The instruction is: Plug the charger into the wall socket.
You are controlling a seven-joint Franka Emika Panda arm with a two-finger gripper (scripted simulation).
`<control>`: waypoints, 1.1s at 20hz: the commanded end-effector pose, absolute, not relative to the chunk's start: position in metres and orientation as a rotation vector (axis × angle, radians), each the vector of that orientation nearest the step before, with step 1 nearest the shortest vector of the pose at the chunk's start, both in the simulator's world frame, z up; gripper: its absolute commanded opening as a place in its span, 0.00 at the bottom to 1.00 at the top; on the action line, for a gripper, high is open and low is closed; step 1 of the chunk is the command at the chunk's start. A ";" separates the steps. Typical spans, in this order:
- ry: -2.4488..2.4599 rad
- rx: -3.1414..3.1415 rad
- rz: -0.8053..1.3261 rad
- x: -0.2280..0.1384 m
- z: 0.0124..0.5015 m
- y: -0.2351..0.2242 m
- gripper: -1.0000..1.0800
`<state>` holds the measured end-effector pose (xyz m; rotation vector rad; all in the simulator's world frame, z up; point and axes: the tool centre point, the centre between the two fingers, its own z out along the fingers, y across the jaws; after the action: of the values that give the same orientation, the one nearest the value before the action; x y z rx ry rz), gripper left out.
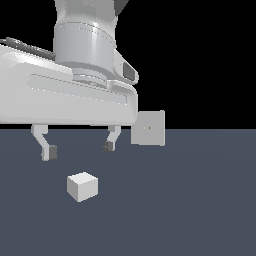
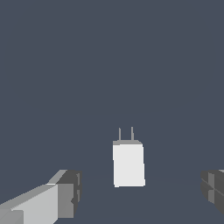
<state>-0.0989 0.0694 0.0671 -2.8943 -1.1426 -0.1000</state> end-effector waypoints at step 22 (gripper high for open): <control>-1.194 -2.873 -0.108 -0.104 0.016 0.070 0.96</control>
<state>-0.1046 0.0700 0.0198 -2.8726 -1.1933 -0.1065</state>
